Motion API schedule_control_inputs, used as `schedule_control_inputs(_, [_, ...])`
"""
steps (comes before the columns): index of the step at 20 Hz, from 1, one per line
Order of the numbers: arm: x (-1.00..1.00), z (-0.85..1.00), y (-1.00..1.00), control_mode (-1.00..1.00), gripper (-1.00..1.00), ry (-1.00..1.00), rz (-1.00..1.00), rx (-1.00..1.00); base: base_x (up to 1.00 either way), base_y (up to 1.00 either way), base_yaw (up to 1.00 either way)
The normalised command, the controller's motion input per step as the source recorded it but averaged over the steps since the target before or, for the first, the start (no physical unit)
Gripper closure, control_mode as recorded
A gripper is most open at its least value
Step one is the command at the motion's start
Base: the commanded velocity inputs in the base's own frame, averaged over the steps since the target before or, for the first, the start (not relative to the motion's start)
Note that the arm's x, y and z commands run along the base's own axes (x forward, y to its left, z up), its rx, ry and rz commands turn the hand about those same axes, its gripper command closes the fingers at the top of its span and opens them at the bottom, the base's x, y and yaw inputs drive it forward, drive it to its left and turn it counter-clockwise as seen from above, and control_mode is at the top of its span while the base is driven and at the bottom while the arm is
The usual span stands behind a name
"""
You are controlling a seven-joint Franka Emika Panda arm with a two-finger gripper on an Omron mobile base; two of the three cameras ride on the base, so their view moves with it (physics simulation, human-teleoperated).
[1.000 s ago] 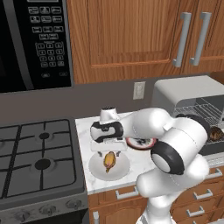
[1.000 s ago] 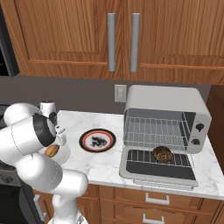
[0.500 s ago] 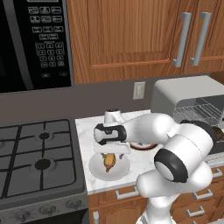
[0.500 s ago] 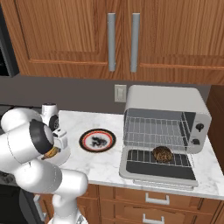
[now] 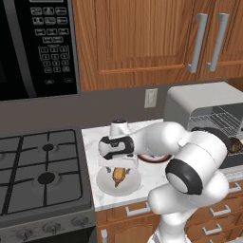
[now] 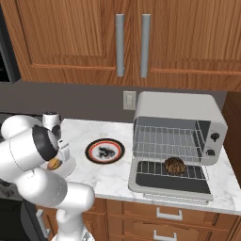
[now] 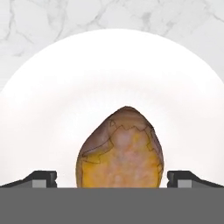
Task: Open the toaster oven door. Place the bread on the bottom rack in the toaster oven and place the chicken drumstick on the top rack.
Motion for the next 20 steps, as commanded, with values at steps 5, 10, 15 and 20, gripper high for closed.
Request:
schedule_control_inputs(5, [-0.18,-0.14,0.01,-1.0,-1.0,0.0,-0.11,0.0,0.0,0.0,0.0])
schedule_control_inputs(10, [-0.2,-0.1,0.0,-1.0,-1.0,0.0,-0.15,0.0,0.0,0.0,0.0])
schedule_control_inputs(15, [-0.05,-0.08,0.04,-1.0,1.0,0.0,-0.18,0.0,0.0,0.0,0.0])
schedule_control_inputs(20, [-0.05,0.08,-0.02,-1.0,1.0,0.0,-0.12,0.0,0.0,0.0,0.0])
